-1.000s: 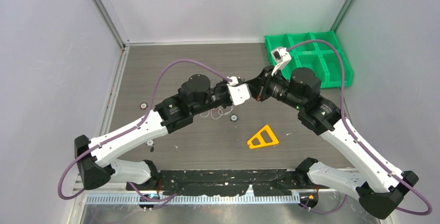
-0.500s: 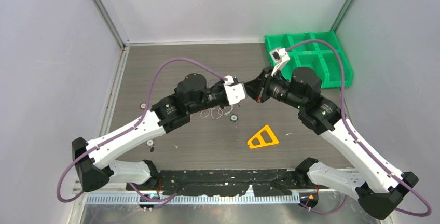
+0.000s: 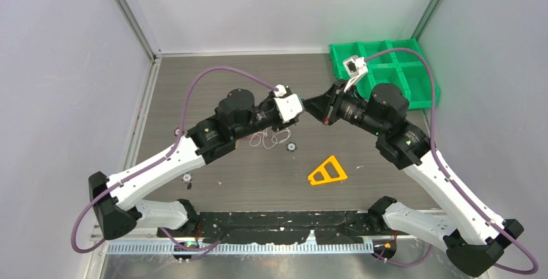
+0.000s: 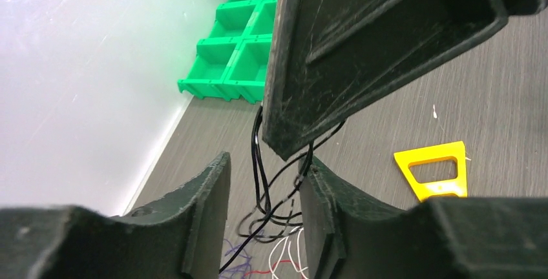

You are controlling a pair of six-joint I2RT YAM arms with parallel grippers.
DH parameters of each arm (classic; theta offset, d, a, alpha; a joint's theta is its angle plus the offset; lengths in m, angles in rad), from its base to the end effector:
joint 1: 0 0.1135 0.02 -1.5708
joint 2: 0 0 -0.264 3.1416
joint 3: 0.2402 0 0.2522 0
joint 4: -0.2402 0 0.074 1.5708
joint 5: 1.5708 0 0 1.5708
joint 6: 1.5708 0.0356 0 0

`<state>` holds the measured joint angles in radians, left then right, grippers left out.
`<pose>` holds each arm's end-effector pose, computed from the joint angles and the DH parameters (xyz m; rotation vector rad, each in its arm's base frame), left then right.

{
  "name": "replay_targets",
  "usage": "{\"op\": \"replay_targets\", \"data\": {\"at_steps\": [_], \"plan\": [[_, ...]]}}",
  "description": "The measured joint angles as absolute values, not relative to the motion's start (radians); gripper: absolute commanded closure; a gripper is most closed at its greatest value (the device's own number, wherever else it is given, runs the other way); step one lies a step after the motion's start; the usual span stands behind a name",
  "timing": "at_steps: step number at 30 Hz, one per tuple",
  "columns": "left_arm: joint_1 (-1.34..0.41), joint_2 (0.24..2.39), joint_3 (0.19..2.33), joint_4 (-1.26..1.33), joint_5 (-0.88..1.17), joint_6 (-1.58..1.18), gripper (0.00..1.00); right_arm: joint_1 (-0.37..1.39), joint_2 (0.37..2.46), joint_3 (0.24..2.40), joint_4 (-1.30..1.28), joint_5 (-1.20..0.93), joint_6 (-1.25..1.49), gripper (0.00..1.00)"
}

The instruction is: Untangle the cables

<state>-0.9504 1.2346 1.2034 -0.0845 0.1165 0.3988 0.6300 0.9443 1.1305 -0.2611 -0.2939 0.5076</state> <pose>0.1642 -0.2369 0.4024 1.1370 1.2795 -0.5105 0.1576 0.1277 0.4236 -0.3463 1.7290 1.0908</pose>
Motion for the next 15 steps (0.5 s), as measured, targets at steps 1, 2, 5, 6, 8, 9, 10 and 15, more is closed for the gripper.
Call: {"op": "replay_targets", "data": {"at_steps": [1,2,5,6,8,9,10,15], "plan": [[-0.949,1.234,1.203,-0.084,0.113,0.398,0.71,0.627,0.942,1.134,-0.260,-0.295,0.507,0.95],[-0.949,1.232,1.202,-0.084,0.109,0.399,0.80,0.626,0.941,1.137,-0.258,-0.295,0.507,0.95],[-0.949,1.227,1.198,-0.084,0.107,0.393,1.00,0.624,0.940,1.139,-0.253,-0.296,0.507,0.95],[-0.949,1.225,1.195,-0.084,0.109,0.392,1.00,0.624,0.940,1.139,-0.253,-0.295,0.507,0.95],[-0.946,1.219,1.190,-0.083,0.118,0.392,1.00,0.619,0.940,1.139,-0.255,-0.298,0.507,0.95],[-0.942,1.216,1.188,-0.082,0.127,0.389,1.00,0.617,0.940,1.139,-0.255,-0.300,0.507,0.95],[-0.935,1.213,1.187,-0.082,0.142,0.377,1.00,0.613,0.940,1.139,-0.255,-0.303,0.504,0.95],[-0.863,1.196,1.184,-0.073,0.281,0.260,1.00,0.561,0.941,1.139,-0.278,-0.381,0.466,0.95]]}}
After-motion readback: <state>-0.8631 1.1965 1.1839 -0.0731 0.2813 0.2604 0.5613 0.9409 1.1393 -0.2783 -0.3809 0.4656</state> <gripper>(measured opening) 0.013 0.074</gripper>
